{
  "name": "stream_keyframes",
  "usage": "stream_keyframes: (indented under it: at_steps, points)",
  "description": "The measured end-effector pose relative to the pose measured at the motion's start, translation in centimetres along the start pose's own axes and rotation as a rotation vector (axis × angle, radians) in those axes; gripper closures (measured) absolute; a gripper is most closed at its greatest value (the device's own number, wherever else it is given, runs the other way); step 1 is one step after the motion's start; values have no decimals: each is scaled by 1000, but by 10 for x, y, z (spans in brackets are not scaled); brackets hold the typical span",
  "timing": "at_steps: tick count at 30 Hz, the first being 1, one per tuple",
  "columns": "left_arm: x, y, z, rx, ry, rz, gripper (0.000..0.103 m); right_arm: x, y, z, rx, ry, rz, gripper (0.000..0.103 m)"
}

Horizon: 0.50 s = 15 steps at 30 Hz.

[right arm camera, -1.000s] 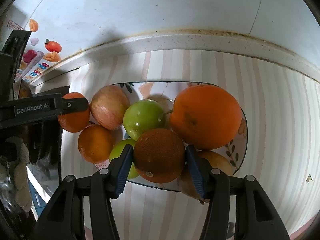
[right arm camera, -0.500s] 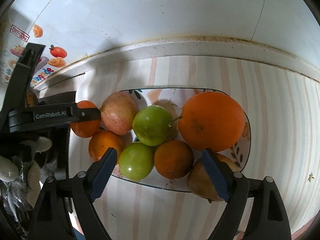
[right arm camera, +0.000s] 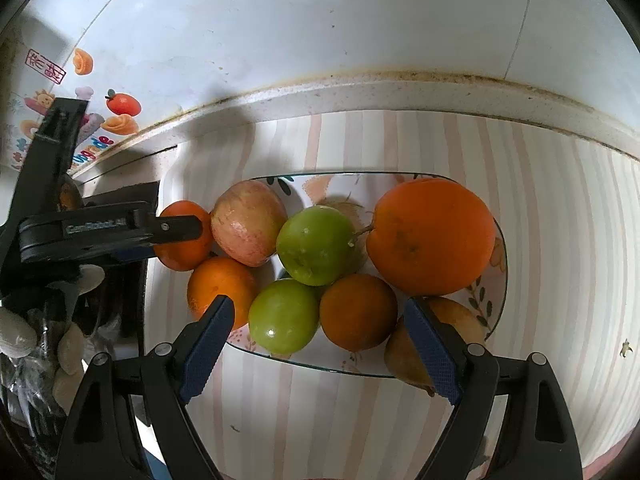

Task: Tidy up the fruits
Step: 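Lower the tangerine onto the plate and open the right tool while the left tool places its tangerine, then lift both tools away from the plate toward the cat mat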

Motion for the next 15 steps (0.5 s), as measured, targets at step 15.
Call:
stream_keyframes:
  at_steps: [15]
  points:
    - [29, -70, -90, 266, 169, 182, 31, 24, -65, -46, 135, 47, -149, 4]
Point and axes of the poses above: each gripper's, at about its wrist camera, not at the fingertips, and y roughly the way its jaws point, x to its right, z to its top, the point moved 10 cm from there along y, roughly the way its jaws point, and after that the axes turned 9 degrees about -x, right-handed, at the moved point
